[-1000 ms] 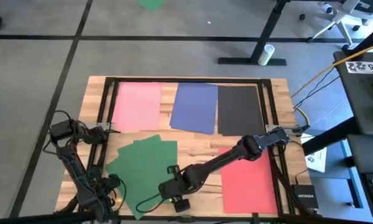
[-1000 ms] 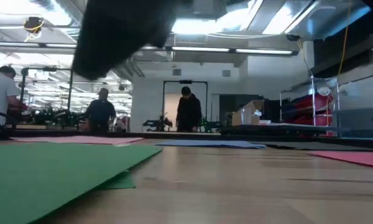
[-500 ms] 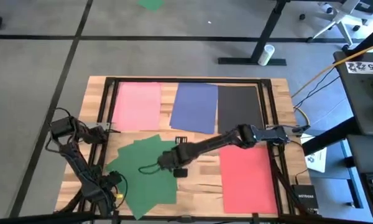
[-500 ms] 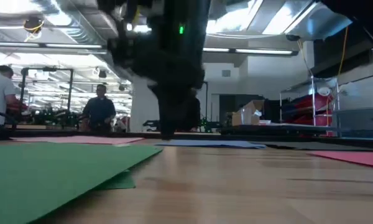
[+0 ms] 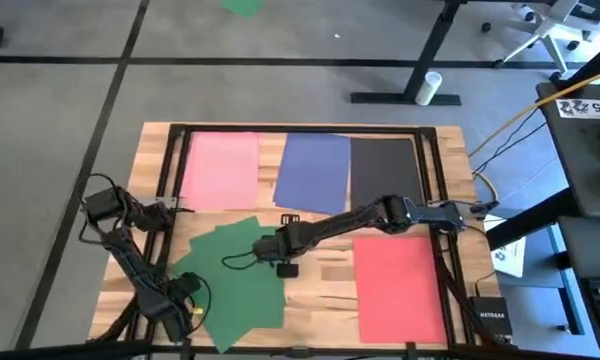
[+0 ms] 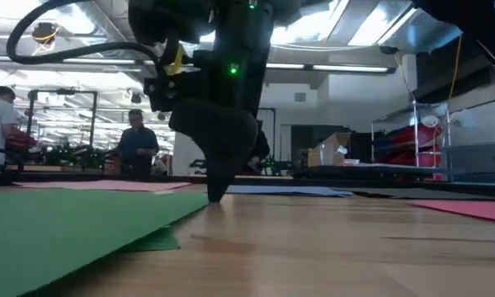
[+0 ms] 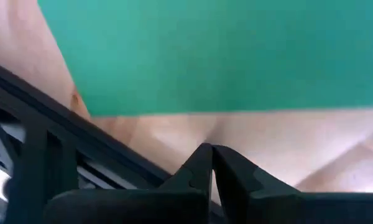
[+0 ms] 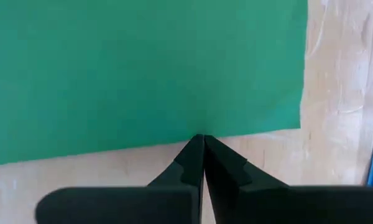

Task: Organize paper
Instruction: Adjust the green papers on the table

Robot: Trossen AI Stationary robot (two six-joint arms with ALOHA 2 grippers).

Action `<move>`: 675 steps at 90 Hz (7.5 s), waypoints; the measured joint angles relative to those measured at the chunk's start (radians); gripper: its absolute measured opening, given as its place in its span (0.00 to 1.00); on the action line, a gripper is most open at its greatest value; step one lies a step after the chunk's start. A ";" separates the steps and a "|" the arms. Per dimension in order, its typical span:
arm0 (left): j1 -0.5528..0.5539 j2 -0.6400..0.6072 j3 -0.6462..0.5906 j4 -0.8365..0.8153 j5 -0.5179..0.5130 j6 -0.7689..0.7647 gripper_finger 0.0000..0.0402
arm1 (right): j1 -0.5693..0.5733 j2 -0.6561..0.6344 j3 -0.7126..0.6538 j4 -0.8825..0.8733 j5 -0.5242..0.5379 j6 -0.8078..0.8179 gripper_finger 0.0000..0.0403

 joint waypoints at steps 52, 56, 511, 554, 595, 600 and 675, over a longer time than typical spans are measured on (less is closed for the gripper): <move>0.153 0.004 -0.006 -0.112 -0.208 0.140 0.00 | 0.000 0.000 0.000 0.024 0.017 -0.001 0.00; 0.160 0.005 -0.006 -0.115 -0.213 0.152 0.00 | -0.004 0.000 -0.001 0.031 0.017 -0.001 0.00; 0.080 0.085 0.140 0.504 -0.178 0.495 0.00 | -0.181 -0.004 -0.104 0.254 -0.148 -0.176 0.00; 0.072 0.084 0.140 0.491 -0.179 0.479 0.00 | -0.180 -0.005 -0.104 0.236 -0.161 -0.168 0.00; 0.070 0.084 0.149 0.484 -0.181 0.476 0.00 | -0.179 -0.006 -0.104 0.236 -0.144 -0.157 0.00; 0.070 0.084 0.158 0.478 -0.178 0.483 0.00 | -0.179 -0.006 -0.104 0.238 -0.142 -0.157 0.00; -0.002 0.080 0.328 -0.066 -0.069 0.401 0.00 | -0.179 -0.006 -0.106 0.251 -0.108 -0.155 0.00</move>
